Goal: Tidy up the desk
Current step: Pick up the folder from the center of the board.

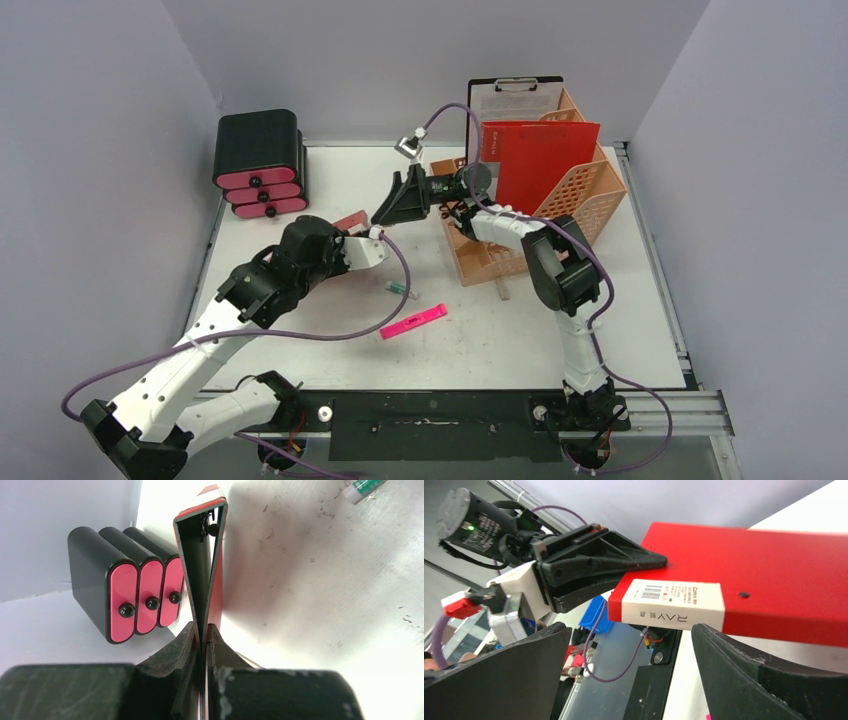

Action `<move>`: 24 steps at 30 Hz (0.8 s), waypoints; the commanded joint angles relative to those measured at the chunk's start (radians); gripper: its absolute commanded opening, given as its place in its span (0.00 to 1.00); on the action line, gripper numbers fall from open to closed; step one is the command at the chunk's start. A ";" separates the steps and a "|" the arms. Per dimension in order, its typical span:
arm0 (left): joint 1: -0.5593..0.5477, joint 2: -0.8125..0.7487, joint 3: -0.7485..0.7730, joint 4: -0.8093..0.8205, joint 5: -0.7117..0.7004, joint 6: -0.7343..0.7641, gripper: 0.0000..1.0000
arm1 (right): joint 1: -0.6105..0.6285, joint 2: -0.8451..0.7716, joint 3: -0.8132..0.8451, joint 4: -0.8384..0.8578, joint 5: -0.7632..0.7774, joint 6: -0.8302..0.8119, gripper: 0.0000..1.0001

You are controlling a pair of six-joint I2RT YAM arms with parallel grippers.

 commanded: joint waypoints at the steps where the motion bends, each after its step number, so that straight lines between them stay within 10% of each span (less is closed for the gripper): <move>1: 0.016 0.008 0.111 0.067 0.021 -0.016 0.00 | -0.056 -0.050 0.065 0.225 0.010 0.070 0.96; 24: 0.111 0.039 0.371 -0.311 0.453 0.051 0.00 | -0.070 -0.086 0.053 0.513 -0.093 0.250 0.90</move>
